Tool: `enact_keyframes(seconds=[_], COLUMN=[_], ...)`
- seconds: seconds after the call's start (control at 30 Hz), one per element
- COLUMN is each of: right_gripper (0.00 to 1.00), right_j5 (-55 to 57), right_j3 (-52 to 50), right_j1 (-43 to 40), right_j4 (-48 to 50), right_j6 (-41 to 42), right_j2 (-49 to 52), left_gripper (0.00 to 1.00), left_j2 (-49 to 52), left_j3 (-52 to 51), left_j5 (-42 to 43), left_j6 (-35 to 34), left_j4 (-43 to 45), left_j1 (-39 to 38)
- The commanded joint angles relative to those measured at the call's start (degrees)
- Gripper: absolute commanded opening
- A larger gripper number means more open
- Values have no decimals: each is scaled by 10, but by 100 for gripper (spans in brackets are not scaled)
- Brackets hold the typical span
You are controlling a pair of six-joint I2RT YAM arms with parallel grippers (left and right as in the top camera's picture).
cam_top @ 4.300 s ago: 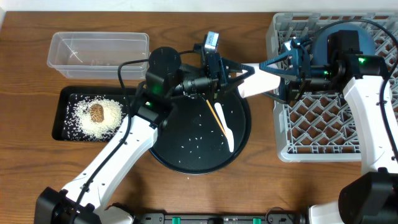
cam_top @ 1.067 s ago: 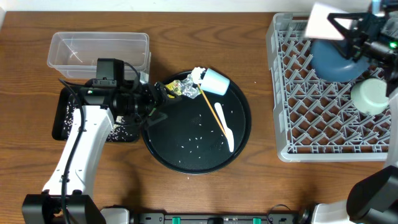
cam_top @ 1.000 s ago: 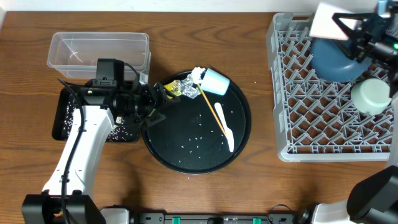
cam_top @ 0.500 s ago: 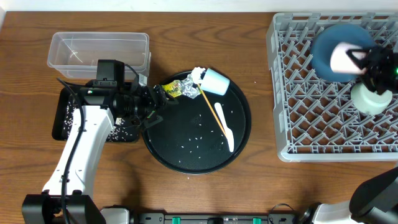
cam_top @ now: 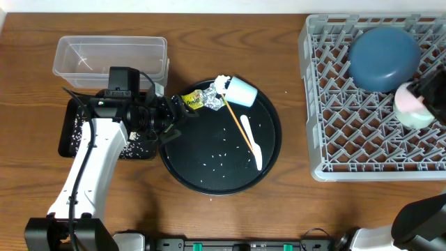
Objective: Sort waste into correct bins and load items into the dishwasher rack
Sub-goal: 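Lower the pink cup into the front right of the dish rack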
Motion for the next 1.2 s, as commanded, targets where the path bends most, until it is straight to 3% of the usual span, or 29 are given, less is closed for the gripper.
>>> enact_keyframes(seconds=[0.0, 0.77, 0.93, 1.03, 1.17], right_gripper=[57, 62, 73, 86, 89], right_j5=[42, 101, 100, 96, 79], right_j3=[6, -90, -90, -90, -90], right_j1=[12, 46, 47, 48, 51], right_j4=[-18, 47, 50, 51, 52], right_j6=[-12, 6, 6, 6, 6], right_j2=[0, 8, 16, 27, 41], left_gripper=[79, 79, 79, 79, 79], left_j2=[-3, -3, -3, -3, -3], left_j3=[4, 4, 4, 4, 4], left_j5=[-7, -7, -7, -7, -7], left_j6=[12, 12, 12, 12, 12], left_j4=[-2, -2, -2, -2, -2], left_j1=[1, -2, -2, -2, -2])
